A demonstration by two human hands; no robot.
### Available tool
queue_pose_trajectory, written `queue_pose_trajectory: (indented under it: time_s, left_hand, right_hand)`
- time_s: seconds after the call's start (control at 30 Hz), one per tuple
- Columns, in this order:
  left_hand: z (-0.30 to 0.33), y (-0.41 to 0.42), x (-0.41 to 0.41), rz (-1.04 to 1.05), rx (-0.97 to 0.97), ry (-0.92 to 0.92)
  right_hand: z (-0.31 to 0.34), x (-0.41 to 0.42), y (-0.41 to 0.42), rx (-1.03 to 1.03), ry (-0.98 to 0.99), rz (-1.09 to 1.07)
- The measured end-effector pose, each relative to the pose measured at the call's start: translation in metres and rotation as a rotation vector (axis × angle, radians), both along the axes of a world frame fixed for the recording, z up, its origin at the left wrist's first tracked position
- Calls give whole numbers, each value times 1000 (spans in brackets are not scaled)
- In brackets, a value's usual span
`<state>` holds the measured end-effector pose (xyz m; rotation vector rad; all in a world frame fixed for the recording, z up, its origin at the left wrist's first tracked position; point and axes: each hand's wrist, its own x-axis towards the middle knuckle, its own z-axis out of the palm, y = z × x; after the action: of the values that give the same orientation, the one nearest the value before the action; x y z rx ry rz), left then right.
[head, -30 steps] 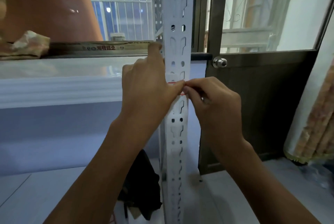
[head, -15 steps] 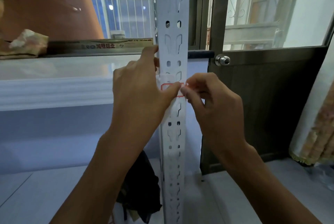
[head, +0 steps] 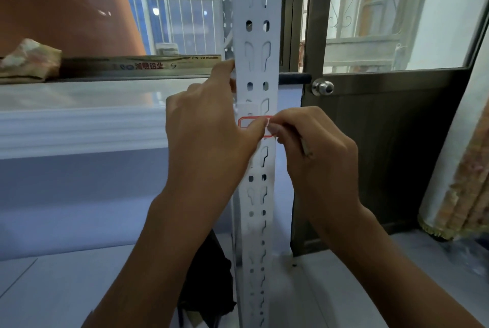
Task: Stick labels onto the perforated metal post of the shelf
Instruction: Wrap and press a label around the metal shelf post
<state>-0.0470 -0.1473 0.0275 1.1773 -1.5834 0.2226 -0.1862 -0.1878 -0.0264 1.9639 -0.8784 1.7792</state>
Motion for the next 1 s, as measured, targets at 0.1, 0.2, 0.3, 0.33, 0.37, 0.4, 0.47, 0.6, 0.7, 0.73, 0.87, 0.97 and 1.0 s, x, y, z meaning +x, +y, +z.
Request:
queue_pose_trajectory:
  time_s: [0.1, 0.2, 0.3, 0.33, 0.37, 0.4, 0.47, 0.6, 0.7, 0.73, 0.87, 0.97, 1.0]
  left_hand:
    - [0, 0, 0, 7, -8, -14]
    - [-1, -2, 0, 24, -6, -20]
    - [-4, -4, 1, -1, -19, -24]
    - [-6, -5, 2, -1, -31, -30]
    - [-9, -7, 3, 11, -47, -41]
    - [-12, -7, 3, 37, -64, -56]
    - [-17, -5, 2, 96, -115, -71]
    - [-24, 5, 1, 106, -269, -119]
    - [-30, 0, 4, 101, -343, -211]
    - [-31, -2, 5, 93, -337, -220]
    - [-35, -10, 5, 66, -295, -250]
    - [-35, -13, 7, 49, -314, -249]
    - [-35, -13, 8, 40, -325, -247]
  right_hand:
    - [-2, 4, -4, -19, -14, -6]
    - [0, 6, -6, -14, -9, -6]
    - [1, 5, -7, 33, 0, 1]
    - [1, 4, -7, 53, -15, 8]
    - [0, 3, -7, 72, -34, 18]
    - [0, 2, -7, 84, -54, 26]
    - [-1, 0, -6, 64, -65, 28]
    - [2, -6, -2, -49, 26, -6]
    - [4, -6, 3, -50, 54, -44]
    - [4, -5, 4, -31, 56, -60]
    - [7, -1, 8, 7, 70, -108]
    - [9, 1, 9, -2, 99, -132]
    - [9, 2, 8, -12, 109, -137]
